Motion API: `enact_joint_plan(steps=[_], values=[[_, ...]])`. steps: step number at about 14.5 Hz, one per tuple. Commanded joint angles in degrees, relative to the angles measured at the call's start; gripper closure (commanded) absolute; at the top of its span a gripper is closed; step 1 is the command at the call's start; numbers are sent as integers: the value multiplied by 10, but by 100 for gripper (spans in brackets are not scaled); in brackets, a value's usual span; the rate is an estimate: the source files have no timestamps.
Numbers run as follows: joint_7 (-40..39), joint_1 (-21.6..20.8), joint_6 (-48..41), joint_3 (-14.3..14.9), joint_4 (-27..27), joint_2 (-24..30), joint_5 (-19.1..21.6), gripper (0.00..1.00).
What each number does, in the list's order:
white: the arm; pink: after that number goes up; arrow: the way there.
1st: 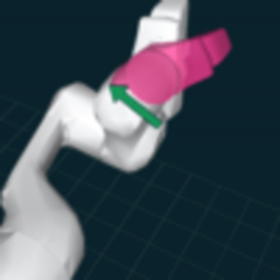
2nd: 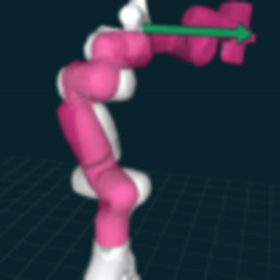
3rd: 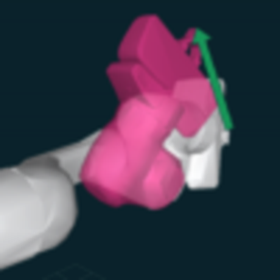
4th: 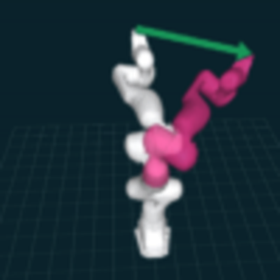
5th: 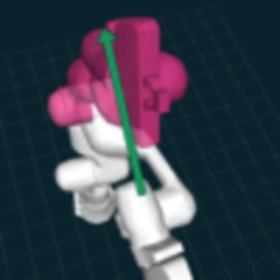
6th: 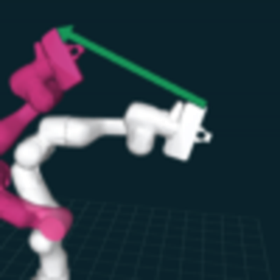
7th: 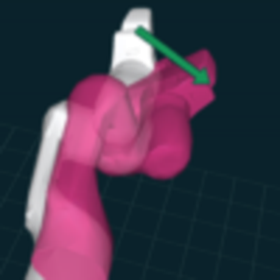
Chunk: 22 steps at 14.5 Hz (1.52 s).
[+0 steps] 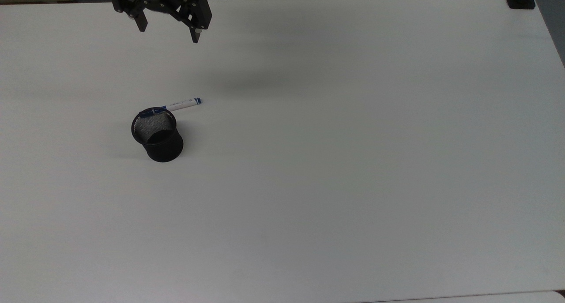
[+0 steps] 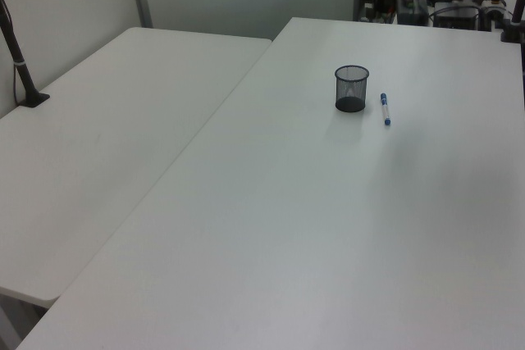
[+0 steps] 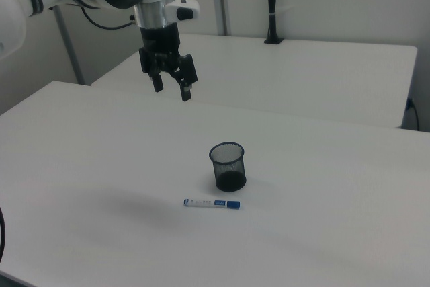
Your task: Insert the marker
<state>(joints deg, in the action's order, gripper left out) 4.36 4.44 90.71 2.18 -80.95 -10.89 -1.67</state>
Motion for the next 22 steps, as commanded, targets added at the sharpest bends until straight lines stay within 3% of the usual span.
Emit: enact_joint_plan(steps=[1, 22], values=[[59, -2, -4, 2, -11, 10, 3, 0], [26, -6, -8, -5, -24, 9, 9, 0]])
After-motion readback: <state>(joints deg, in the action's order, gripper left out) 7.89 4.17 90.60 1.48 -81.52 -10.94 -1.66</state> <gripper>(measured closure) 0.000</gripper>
